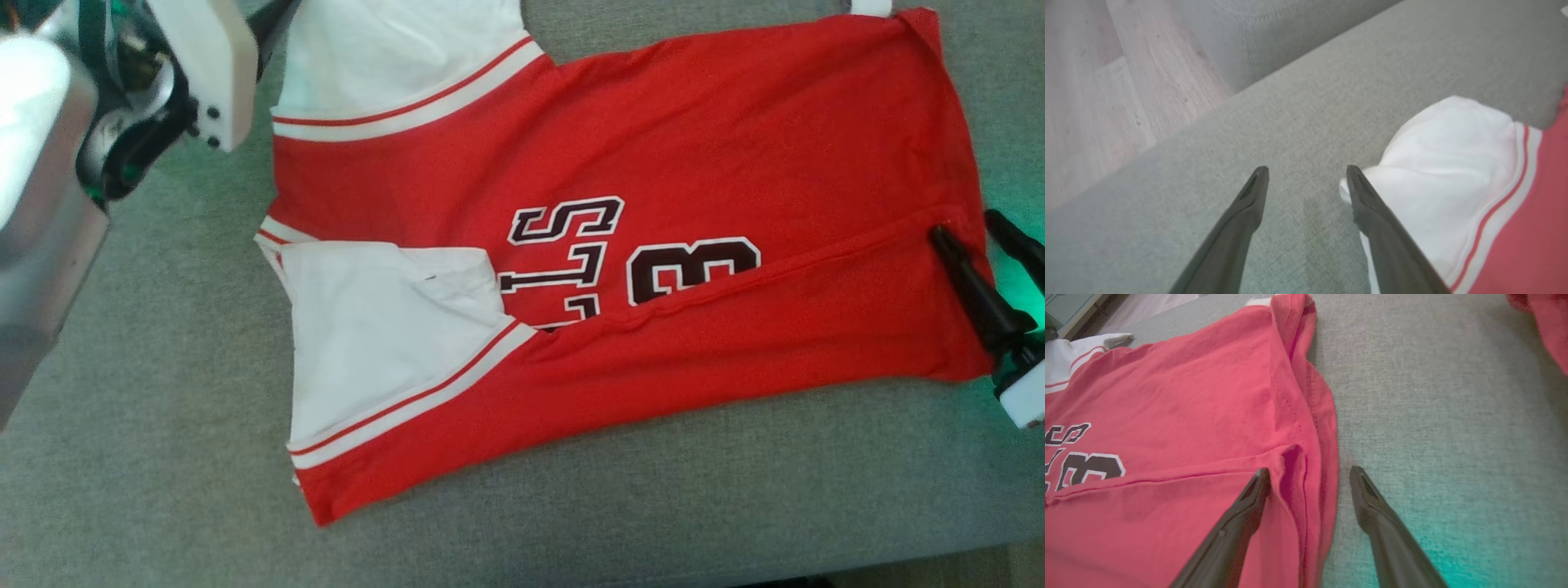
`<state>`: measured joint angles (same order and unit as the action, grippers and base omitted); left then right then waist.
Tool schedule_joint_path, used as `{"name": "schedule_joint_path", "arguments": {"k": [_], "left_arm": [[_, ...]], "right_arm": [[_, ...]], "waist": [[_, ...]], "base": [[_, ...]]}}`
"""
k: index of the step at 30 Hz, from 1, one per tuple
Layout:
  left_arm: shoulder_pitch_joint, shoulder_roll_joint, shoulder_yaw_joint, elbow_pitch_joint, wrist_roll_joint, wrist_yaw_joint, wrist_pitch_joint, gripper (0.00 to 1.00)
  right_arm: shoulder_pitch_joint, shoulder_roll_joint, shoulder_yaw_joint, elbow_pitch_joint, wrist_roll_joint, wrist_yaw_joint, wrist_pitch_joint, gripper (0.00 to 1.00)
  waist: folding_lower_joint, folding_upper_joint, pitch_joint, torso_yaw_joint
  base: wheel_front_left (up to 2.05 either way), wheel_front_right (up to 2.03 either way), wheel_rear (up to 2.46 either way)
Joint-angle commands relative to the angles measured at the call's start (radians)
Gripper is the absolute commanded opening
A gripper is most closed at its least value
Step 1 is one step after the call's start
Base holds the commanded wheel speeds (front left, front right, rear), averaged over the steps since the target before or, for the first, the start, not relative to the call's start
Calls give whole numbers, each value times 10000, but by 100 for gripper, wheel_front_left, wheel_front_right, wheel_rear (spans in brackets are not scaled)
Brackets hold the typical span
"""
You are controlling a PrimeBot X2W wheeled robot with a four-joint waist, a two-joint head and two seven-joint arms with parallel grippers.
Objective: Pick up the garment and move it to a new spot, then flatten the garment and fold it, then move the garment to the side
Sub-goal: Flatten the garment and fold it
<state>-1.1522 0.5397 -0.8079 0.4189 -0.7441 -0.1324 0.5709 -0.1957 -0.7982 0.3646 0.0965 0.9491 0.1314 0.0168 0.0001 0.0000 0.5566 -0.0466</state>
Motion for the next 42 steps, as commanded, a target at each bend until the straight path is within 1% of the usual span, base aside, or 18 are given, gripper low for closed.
{"name": "schedule_joint_path", "arguments": {"k": [1,3,4,8,12,16,20,23,25,30,32,33,34,35,36,39,40,42], "left_arm": [[-328,611,40,-144,-398,19,51,100],[-259,824,-400,-221,-745,19,126,100],[-259,824,-400,-221,-745,19,126,100],[-166,1203,-1054,-492,-1323,19,-8,100],[-461,1411,-1287,-468,-1347,18,-696,100],[-961,1256,-1122,-15,-1291,18,-1614,100],[-1307,894,-1098,380,-1650,18,-1832,100],[-1393,646,-1285,629,-2074,18,-1544,100],[-1368,572,-1529,762,-2340,18,-1091,100],[-1154,648,-1897,884,-3308,18,432,100],[-1109,724,-1895,777,-3650,18,820,100],[-1096,764,-1901,688,-3768,18,940,98],[-1070,799,-1905,600,-3892,18,1054,66],[-1035,824,-1903,511,-4024,18,1161,42],[-994,843,-1900,411,-4171,18,1275,0],[-920,904,-1915,-28,-4521,18,1482,0],[-951,931,-1887,-222,-4514,18,1321,0],[-1125,992,-1826,-621,-4177,18,541,0]], "right_arm": [[338,-216,47,66,-73,-7,-35,100],[364,-175,1,103,-101,-7,-73,100],[364,-175,1,103,-101,-7,-73,100],[402,-96,-137,152,-187,-7,-127,100],[358,-27,-245,174,-283,-7,-129,100],[279,7,-300,217,-409,-7,-115,100],[190,67,-364,291,-545,-7,-140,100],[148,154,-335,318,-603,-7,-128,100],[101,206,-308,314,-623,-7,-117,100],[71,228,-346,372,-635,-7,-149,100],[81,201,-391,398,-625,-7,-185,100],[80,182,-418,406,-617,-7,-197,100],[70,163,-448,407,-613,-7,-204,100],[57,149,-485,403,-615,-7,-207,100],[42,134,-523,396,-620,-7,-205,100],[-34,72,-627,339,-691,-7,-192,100],[-67,51,-660,305,-720,-7,-185,100],[-153,13,-745,246,-787,-7,-187,100]], "waist": [[-1,0,55,-93],[-1,0,60,-99],[-1,0,60,-99],[-1,0,81,-77],[-1,0,172,-38],[-1,0,244,-23],[-1,0,321,-50],[-1,0,390,-87],[-1,0,440,-128],[-1,0,479,-181],[-1,0,475,-170],[-1,0,470,-156],[-1,0,460,-138],[-1,0,448,-117],[-1,0,436,-94],[-1,0,414,-10],[-1,0,419,23],[-1,0,446,82]], "base": [[0,0,0],[0,0,0],[0,0,0],[0,0,0],[0,0,0],[0,0,0],[0,0,0],[0,0,0],[0,0,0],[0,0,0],[0,0,0],[0,0,0],[0,0,0],[0,0,0],[0,0,0],[0,0,0],[0,0,0],[0,0,0]]}}
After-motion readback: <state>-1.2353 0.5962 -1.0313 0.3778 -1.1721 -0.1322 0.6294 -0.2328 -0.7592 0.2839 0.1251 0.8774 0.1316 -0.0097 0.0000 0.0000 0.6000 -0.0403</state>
